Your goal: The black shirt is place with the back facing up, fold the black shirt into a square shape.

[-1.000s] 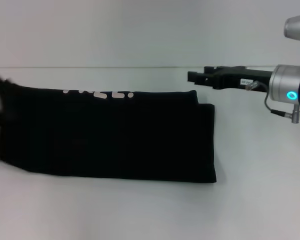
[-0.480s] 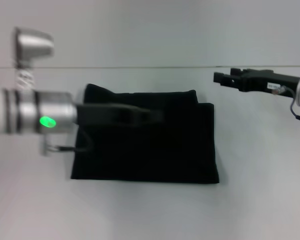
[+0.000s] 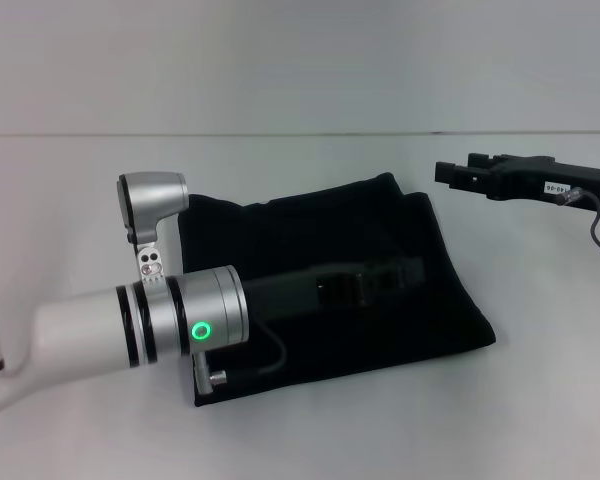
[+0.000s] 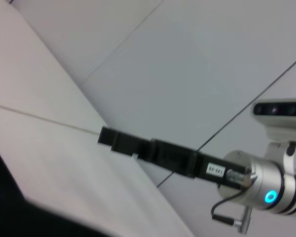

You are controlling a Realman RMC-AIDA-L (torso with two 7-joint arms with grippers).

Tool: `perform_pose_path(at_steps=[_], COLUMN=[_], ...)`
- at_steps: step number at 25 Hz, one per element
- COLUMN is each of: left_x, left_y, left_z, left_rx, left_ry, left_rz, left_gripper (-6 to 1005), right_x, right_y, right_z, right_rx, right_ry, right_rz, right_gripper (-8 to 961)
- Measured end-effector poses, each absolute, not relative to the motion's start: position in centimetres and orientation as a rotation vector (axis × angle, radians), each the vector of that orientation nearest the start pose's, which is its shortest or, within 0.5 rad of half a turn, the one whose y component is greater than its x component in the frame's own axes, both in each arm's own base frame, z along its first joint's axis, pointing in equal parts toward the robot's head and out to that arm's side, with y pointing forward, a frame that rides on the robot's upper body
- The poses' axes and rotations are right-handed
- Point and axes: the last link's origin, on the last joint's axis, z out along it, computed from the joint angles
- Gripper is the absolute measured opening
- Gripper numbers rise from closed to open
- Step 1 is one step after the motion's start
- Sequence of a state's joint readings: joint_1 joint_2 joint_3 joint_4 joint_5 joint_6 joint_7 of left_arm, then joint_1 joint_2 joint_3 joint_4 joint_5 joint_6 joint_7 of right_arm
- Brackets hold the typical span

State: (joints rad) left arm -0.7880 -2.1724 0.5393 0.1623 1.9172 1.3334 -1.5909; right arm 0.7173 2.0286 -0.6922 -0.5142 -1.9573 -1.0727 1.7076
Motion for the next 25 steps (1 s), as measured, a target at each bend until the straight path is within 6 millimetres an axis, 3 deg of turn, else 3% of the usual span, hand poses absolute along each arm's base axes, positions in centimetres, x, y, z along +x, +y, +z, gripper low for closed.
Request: perform_pose_path(at_steps=[5,12,23,25], left_x=[-17.8,-17.7,-20.5,-21.1], left_y=[33.1,31.7,31.6,31.8], left_z=[-10.6,-8.4,-7.1,-6.5], left_rx=[-2.626,-2.739,-2.877,-2.882], left_ry=[-1.385,-1.239,-0.816,-0.782], left_rz=[-1.181,-1.318,-1.003,-0.950], left_gripper=[239,442,900,917], right_x=[25.3,24.7,23.4,23.5], right_y=[41.9,41.6,40.2,40.0], right_z=[0.8,0.4,-3.4,-3.8], right_rx=[-2.336,-2.352,-2.409,-2.406], right_ry=[1.161,1.385,1.611,1.635], right_rz=[0.586,0.532,0.462,0.436], right_gripper=[688,687,688,687])
